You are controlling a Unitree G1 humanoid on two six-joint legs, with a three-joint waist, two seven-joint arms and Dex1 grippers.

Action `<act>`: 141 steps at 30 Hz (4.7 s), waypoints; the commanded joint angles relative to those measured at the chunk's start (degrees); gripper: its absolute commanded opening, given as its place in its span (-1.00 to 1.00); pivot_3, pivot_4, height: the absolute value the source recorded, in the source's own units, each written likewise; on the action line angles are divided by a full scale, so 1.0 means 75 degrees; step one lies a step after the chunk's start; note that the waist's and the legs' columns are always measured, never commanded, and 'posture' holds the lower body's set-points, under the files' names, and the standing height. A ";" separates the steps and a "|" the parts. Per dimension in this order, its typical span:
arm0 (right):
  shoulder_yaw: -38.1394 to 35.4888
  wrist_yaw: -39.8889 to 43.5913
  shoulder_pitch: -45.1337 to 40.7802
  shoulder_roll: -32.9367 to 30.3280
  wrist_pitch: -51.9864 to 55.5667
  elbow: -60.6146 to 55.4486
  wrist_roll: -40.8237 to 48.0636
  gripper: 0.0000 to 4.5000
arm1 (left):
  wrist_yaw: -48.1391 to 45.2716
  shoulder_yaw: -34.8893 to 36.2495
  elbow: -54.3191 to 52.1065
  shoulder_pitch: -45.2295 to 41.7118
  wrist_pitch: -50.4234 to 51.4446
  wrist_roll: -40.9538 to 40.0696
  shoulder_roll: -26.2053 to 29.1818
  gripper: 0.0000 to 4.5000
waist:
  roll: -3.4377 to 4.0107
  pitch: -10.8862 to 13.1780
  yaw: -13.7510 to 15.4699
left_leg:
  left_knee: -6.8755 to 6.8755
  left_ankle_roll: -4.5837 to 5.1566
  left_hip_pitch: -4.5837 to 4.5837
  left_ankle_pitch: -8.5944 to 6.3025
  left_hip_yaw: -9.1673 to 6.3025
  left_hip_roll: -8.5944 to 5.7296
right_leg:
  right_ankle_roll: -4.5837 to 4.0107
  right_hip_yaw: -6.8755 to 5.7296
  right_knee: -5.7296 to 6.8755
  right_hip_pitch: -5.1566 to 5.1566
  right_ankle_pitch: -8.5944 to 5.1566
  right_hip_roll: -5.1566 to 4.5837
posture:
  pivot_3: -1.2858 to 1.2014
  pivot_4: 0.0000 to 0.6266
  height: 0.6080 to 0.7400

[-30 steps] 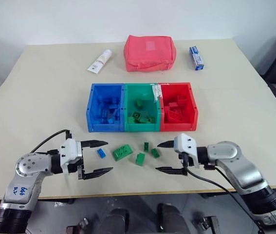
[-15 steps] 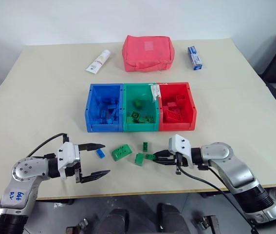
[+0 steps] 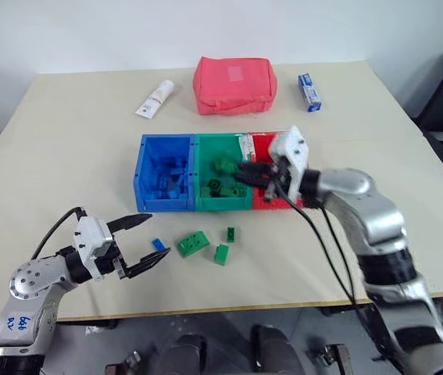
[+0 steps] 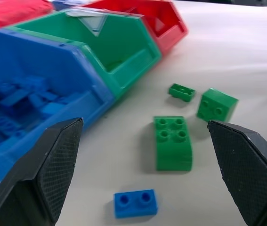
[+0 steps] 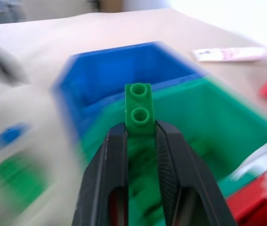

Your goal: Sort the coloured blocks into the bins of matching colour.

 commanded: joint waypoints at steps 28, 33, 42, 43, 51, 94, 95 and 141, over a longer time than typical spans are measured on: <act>-0.0448 0.3293 0.3235 -0.2623 -0.2411 -0.1013 0.0455 0.99 | -0.1239 -0.0414 0.0516 -0.0258 -0.0884 0.0411 0.0459 1.00 | 0.0000 0.0001 -0.0032 | 0.0000 0.0009 0.0029 -0.0009 0.0067 0.0031 | 0.0007 -0.0004 -0.0010 0.0009 0.0005 -0.0005 | 0.03 -0.52 1.00; 0.0366 0.2946 0.2458 -0.1840 -0.2073 -0.0629 -0.0003 0.99 | -0.1219 -0.0357 0.0540 -0.0228 -0.1006 0.0477 0.0464 1.00 | 0.0000 0.0001 -0.0014 | -0.0002 0.0010 0.0016 -0.0011 0.0063 0.0024 | 0.0005 -0.0005 -0.0009 -0.0005 0.0006 -0.0011 | 0.03 -0.52 1.00; 0.1416 0.2727 0.1610 -0.0658 -0.2210 0.0570 -0.0812 0.99 | -0.1067 -0.0307 0.0240 0.0026 -0.0951 0.0417 0.0434 1.00 | 0.0001 0.0001 -0.0016 | -0.0004 0.0015 0.0001 -0.0014 0.0051 0.0013 | 0.0001 -0.0014 -0.0011 -0.0013 0.0007 -0.0014 | 0.03 -0.52 1.00; 0.1455 0.2714 0.1558 -0.0553 -0.2162 0.0618 -0.0825 0.99 | -0.1037 -0.0285 0.0199 0.0071 -0.0940 0.0407 0.0435 1.00 | 0.0001 0.0001 -0.0017 | -0.0003 0.0015 0.0000 -0.0014 0.0052 0.0011 | 0.0001 -0.0012 -0.0009 -0.0015 0.0007 -0.0014 | 0.03 -0.52 1.00; 0.1578 0.2905 0.1575 -0.0458 -0.2023 0.0525 -0.0830 0.28 | -0.0893 -0.0195 0.0023 0.0279 -0.0897 0.0373 0.0453 1.00 | 0.0001 0.0001 -0.0026 | 0.0003 0.0012 0.0003 -0.0014 0.0055 0.0016 | 0.0001 -0.0009 -0.0001 -0.0017 0.0007 -0.0008 | 0.03 -0.52 1.00; 0.1171 0.2573 0.2620 -0.1308 -0.1308 -0.0873 -0.0540 0.11 | -0.0564 -0.0368 -0.0248 -0.0141 -0.0557 0.0144 0.0193 1.00 | 0.0000 0.0000 -0.0011 | 0.0004 0.0012 -0.0011 -0.0018 0.0088 0.0015 | -0.0007 0.0012 0.0027 -0.0058 0.0007 -0.0012 | 0.03 -0.52 1.00; 0.1155 0.2500 0.2652 -0.1312 -0.1431 -0.0884 -0.0604 0.22 | -0.0609 -0.0394 -0.0240 -0.0138 -0.0561 0.0149 0.0203 1.00 | 0.0000 0.0000 -0.0020 | 0.0005 0.0015 -0.0012 -0.0020 0.0088 0.0016 | -0.0007 0.0012 0.0024 -0.0058 0.0007 -0.0012 | 0.03 -0.52 1.00; 0.0136 0.1987 0.0482 -0.0279 -0.0214 -0.0212 0.0444 -0.15 | -0.0134 0.0096 -0.0287 0.0087 -0.0375 -0.0139 -0.0035 1.00 | 0.0002 0.0001 -0.0099 | 0.0019 0.0007 -0.0013 -0.0020 0.0093 0.0031 | -0.0008 0.0016 0.0038 -0.0063 0.0009 -0.0007 | 0.03 -0.52 1.00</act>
